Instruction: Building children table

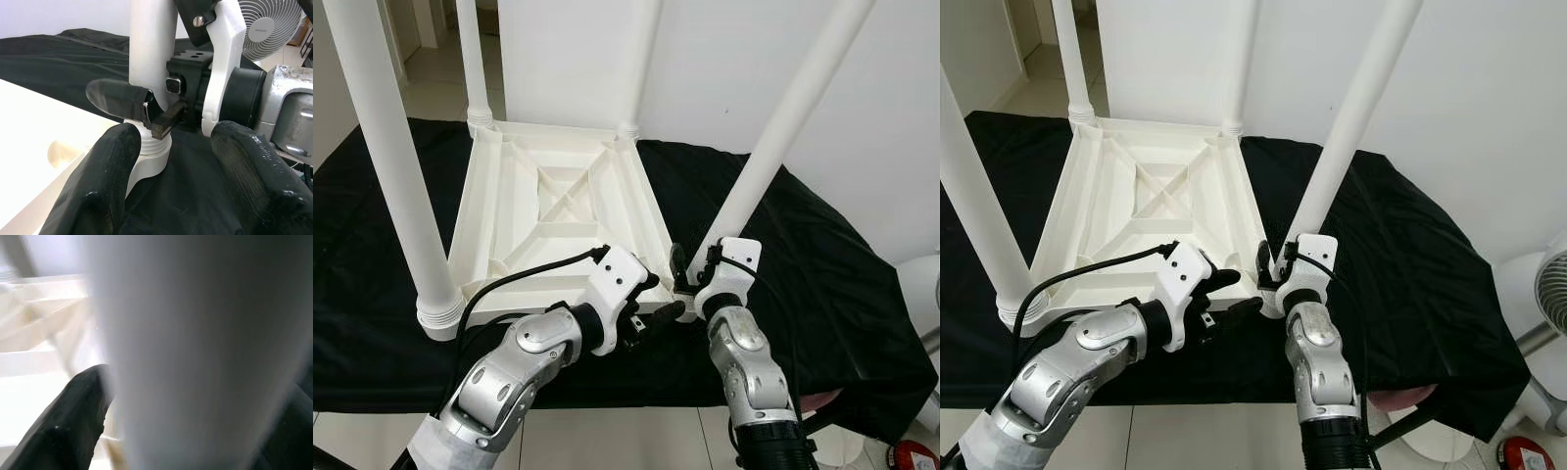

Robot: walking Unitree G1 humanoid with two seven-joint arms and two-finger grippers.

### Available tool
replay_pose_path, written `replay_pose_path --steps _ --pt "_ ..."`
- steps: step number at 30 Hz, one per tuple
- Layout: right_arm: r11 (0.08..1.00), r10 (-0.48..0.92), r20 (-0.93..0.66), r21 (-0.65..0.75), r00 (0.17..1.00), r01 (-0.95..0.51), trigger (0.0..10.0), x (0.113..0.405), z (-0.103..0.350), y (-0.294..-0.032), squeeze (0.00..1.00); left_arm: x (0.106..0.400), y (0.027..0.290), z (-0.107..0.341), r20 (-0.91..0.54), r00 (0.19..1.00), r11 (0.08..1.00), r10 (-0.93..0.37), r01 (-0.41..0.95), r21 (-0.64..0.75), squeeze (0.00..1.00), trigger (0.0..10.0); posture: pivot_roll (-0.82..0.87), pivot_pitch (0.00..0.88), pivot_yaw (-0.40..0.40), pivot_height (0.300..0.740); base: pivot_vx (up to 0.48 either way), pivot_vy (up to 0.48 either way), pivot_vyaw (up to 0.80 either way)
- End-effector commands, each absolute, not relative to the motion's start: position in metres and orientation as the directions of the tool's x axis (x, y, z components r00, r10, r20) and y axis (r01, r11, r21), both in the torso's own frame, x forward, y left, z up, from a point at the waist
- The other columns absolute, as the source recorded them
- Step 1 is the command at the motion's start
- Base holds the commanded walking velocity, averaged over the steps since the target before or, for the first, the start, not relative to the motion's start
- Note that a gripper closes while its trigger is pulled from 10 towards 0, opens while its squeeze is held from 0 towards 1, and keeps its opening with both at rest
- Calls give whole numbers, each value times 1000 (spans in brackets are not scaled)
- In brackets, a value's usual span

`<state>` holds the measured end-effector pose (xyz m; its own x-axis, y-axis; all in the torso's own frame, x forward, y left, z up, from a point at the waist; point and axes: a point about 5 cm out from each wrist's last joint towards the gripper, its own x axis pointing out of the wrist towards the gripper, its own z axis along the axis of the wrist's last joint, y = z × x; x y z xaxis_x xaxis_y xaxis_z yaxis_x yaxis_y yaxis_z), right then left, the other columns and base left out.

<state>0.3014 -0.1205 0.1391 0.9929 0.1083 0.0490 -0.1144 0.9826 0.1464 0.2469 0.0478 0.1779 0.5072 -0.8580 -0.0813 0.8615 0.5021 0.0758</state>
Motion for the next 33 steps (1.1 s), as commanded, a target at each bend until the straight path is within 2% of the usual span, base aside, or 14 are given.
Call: replay_pose_path --steps 1,2,4,5,9,16,25,26,27,28,29,30,33 --pt "977 166 44 130 985 -170 10000 298 133 -125 639 244 45 177 -94 474 469 -875 880 70 0 10000 10 0 -132 740 0 0 0" --pt "970 210 41 115 977 -214 10000 297 132 -128 0 244 46 177 -94 475 470 -875 880 71 0 10000 10 0 -132 740 0 0 0" --pt "960 262 41 95 964 -265 10000 297 130 -132 0 245 46 177 -93 476 471 -874 879 71 0 10000 10 0 -132 740 0 0 0" --pt "929 362 34 70 932 -363 10000 296 129 -141 0 245 45 178 -90 474 469 -876 880 72 0 10000 6 0 -128 740 0 0 0" --pt "880 474 19 22 880 -474 10000 299 128 -152 0 246 44 178 -91 468 463 -879 883 76 0 10000 5 0 -125 740 0 0 0" --pt "825 565 -3 -30 825 -565 10000 309 128 -161 0 247 45 179 -95 464 458 -881 885 83 0 10000 11 0 -116 740 0 0 0" --pt "712 699 -40 -61 714 -700 10000 325 127 -152 0 247 44 177 -114 464 454 -878 885 104 0 10000 19 0 -115 740 0 0 0" --pt "705 705 -47 -63 708 -706 4941 327 126 -150 0 246 44 177 -114 464 454 -878 885 103 0 10000 28 0 -120 740 0 0 0" --pt "699 709 -57 -66 702 -712 3255 328 125 -150 0 246 44 176 -115 465 456 -878 884 102 0 10000 28 0 -120 740 0 0 0" --pt "699 709 -57 -66 702 -712 3255 328 125 -150 0 246 44 176 -115 465 456 -878 884 102 0 10000 28 0 -120 740 0 0 0" --pt "696 712 -65 -68 699 -715 1294 329 123 -150 0 245 44 176 -117 466 456 -877 884 101 0 10000 33 0 -126 740 0 0 0" --pt "689 718 -71 -68 692 -721 0 329 122 -150 0 245 44 176 -117 467 457 -877 884 100 0 10000 34 0 -127 740 0 0 0" --pt "683 724 -74 -59 686 -728 0 329 121 -151 0 245 44 176 -117 469 460 -875 883 99 0 10000 35 0 -130 740 0 0 0"
